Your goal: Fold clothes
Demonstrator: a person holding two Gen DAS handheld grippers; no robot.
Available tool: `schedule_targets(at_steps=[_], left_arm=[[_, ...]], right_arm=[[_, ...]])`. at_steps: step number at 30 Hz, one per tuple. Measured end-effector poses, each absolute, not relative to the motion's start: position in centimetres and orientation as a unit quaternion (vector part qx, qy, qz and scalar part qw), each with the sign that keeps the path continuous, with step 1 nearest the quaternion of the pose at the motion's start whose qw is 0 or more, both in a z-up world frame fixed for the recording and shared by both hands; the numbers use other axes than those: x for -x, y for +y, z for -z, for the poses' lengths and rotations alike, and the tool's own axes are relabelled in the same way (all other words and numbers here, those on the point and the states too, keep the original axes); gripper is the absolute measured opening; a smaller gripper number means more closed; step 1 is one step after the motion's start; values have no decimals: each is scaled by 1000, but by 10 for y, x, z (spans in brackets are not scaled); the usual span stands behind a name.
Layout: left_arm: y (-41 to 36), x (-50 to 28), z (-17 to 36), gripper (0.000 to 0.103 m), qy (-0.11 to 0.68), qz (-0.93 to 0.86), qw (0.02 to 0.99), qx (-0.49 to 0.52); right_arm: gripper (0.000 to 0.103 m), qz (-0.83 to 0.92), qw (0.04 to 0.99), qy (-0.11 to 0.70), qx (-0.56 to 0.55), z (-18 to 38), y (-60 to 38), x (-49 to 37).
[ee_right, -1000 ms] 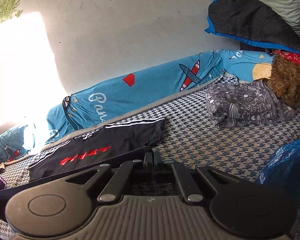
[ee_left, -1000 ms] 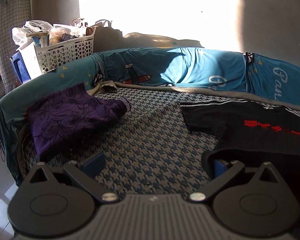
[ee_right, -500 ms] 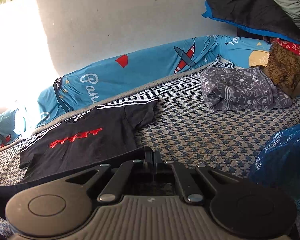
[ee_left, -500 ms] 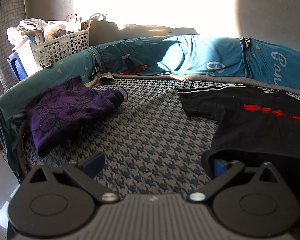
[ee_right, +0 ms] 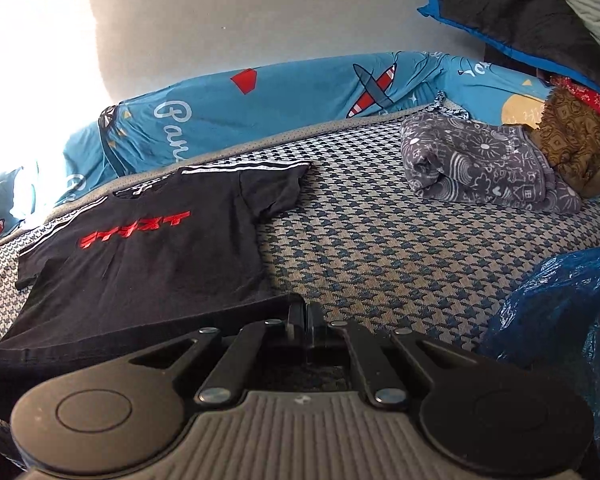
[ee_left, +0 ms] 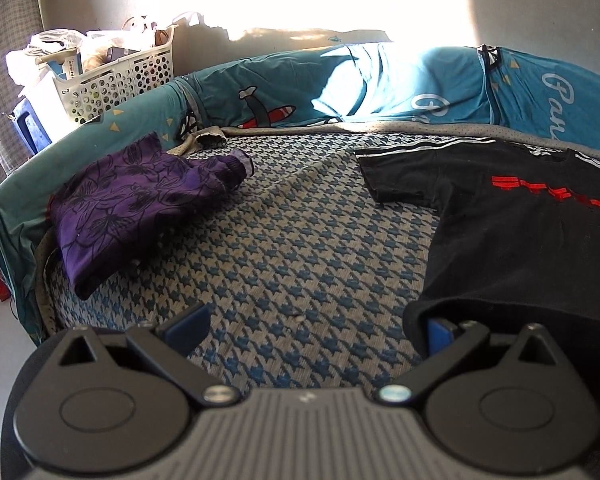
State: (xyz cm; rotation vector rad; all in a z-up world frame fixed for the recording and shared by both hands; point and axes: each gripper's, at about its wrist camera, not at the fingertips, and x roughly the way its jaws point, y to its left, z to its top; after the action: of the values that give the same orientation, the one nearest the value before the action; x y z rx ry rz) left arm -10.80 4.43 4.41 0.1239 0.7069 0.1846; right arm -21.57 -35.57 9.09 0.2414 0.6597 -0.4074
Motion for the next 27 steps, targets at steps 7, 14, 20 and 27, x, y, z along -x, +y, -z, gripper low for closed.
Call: schedule_targets(at_steps=[7,14,20,27], left_arm=[[39,109,-37,103,363,-87,925,-76],[38,113,-29,103,394,-82,911,-96],[39,122,-30,103,408,-74,905,-97],[45,138,-39,103,409,-62,907,-75]], right_arm=[[4,192,915,343,-87,-87,-349,214],[26,193,909,361,-80,-85,-349,221],[28,193,907,366,-79,-90,-353,231],[28,178,912,358,-95,-90,-352,227]])
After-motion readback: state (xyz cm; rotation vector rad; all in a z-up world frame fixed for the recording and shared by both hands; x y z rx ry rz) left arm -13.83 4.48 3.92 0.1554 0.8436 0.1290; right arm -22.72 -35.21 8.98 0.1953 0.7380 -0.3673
